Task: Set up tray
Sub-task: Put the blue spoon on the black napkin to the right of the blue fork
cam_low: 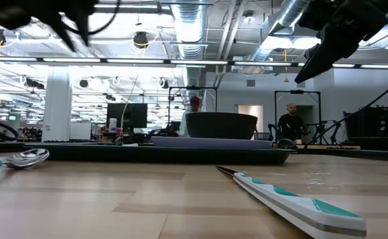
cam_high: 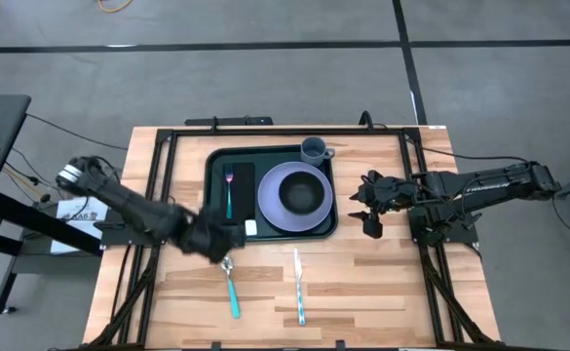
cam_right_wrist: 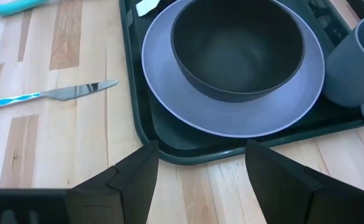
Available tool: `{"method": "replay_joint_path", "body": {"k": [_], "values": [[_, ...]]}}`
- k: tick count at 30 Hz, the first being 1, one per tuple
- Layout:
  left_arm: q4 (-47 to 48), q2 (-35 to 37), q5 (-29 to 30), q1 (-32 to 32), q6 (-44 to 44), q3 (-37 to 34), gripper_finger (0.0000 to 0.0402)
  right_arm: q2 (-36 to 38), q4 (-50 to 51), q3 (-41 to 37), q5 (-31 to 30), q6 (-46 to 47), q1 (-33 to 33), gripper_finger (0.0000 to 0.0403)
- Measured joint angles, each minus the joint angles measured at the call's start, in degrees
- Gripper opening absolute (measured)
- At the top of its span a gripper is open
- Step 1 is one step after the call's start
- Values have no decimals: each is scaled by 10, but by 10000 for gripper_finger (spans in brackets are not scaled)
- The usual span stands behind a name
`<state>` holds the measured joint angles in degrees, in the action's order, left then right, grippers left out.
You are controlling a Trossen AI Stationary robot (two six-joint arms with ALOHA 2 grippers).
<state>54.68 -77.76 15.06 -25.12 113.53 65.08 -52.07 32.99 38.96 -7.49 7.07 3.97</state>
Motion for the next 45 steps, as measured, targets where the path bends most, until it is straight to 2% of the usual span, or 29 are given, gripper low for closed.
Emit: {"method": "replay_joint_path", "body": {"k": [5, 9, 14, 20, 30, 33, 37, 41, 45], "values": [[1, -71, -61, -65, 112, 18, 68, 0, 0, 0, 1, 0, 0, 230], [3, -126, -104, -81, 147, 31, 72, 0, 0, 0, 2, -1, 0, 230], [-17, -180, -143, -82, 153, 42, 96, 0, 0, 0, 3, -15, 0, 230], [-36, -233, -148, -82, 161, 50, 126, 0, 0, 0, 3, -16, 0, 230], [-54, -302, -207, -82, 154, 50, 135, 0, 0, 0, 8, -20, 0, 230], [-58, -313, -217, -82, 152, 50, 135, 0, 0, 0, 53, -64, 0, 230], [-58, -311, -179, -82, 152, 51, 135, 0, -16, 0, 115, -110, 0, 230], [-62, -311, -172, -81, 151, 50, 135, 9, -72, 0, 189, -134, 1, 230], [-63, -311, -170, -81, 151, 50, 135, 19, -135, 0, 222, -134, 0, 230]]}}
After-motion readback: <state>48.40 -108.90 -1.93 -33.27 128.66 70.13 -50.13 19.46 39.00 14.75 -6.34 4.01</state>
